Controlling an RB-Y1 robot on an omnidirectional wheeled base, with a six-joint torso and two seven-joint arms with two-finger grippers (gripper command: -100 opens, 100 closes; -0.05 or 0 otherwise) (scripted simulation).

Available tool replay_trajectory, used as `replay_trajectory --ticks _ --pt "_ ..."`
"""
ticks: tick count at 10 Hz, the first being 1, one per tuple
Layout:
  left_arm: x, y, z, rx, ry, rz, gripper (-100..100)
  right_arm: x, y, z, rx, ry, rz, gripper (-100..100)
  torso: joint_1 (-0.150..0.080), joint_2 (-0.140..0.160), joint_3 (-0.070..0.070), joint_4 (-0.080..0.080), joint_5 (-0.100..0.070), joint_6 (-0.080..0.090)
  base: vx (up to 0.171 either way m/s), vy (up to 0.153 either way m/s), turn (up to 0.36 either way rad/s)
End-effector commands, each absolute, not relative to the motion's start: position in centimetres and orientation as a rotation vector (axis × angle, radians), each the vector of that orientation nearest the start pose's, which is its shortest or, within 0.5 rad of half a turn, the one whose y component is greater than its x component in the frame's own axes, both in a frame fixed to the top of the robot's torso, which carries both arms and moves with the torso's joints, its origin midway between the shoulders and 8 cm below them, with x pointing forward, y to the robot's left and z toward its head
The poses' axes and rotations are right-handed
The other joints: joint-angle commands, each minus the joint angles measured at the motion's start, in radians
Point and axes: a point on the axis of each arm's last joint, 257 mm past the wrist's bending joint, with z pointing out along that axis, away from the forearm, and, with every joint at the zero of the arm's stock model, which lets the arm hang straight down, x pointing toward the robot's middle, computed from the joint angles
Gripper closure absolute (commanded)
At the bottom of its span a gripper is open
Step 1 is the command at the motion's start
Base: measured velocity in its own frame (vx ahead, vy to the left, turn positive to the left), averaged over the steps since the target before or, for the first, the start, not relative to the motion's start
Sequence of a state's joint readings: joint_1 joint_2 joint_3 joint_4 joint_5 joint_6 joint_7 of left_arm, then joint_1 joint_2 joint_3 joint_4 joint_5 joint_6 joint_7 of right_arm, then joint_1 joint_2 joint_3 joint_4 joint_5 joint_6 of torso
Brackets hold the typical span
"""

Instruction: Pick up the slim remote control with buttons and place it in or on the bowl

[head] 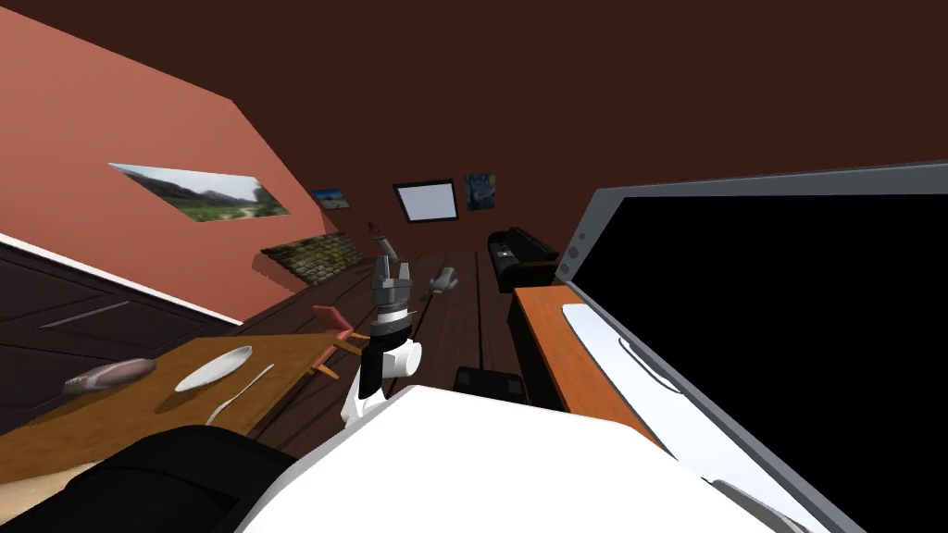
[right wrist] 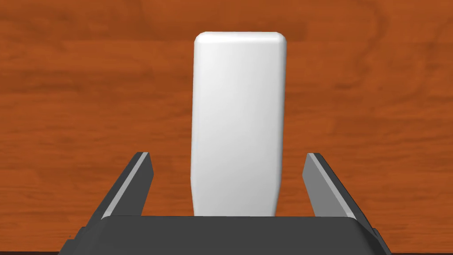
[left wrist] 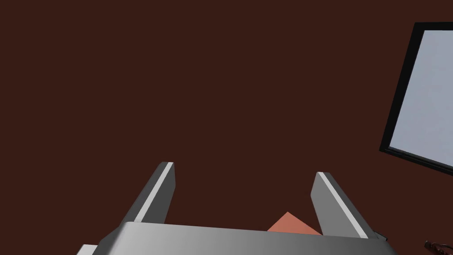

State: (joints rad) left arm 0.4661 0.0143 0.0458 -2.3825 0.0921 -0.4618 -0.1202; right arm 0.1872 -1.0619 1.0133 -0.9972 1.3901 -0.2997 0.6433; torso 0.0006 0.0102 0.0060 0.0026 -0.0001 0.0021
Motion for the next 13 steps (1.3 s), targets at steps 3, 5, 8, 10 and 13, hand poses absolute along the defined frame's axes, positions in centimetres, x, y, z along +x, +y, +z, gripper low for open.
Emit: replay_trajectory --ticks 3,5,8,10,13 --pt "32.5 29.4 7.4 -0.578 0.531 -1.240 0 4.9 -52.7 -58.0 -2.290 2.153 -0.030 -100 0.001 0.001 0.000 0.000 0.000 -0.001 -0.141 0.016 0.168" --pt "32.5 29.4 7.4 -0.578 0.531 -1.240 0 5.6 -53.0 -58.3 -2.260 2.183 -0.030 -100 0.001 -0.004 -0.002 -0.001 0.000 -0.001 -0.083 0.021 0.152" --pt "32.5 29.4 7.4 -0.578 0.531 -1.240 0 7.1 -52.9 -58.7 -2.194 2.228 -0.023 -100 -0.001 -0.004 -0.002 -0.001 0.000 0.000 -0.107 0.006 0.129" --pt "32.5 29.4 7.4 -0.578 0.531 -1.240 0 7.8 -53.1 -58.8 -2.159 2.255 -0.024 -100 0.000 -0.004 -0.002 -0.001 0.000 0.000 -0.100 0.025 0.160" --pt "32.5 29.4 7.4 -0.578 0.531 -1.240 0 8.5 -53.1 -58.9 -2.129 2.273 -0.025 -100 0.000 -0.002 -0.001 0.000 0.000 0.001 -0.108 0.018 0.114"
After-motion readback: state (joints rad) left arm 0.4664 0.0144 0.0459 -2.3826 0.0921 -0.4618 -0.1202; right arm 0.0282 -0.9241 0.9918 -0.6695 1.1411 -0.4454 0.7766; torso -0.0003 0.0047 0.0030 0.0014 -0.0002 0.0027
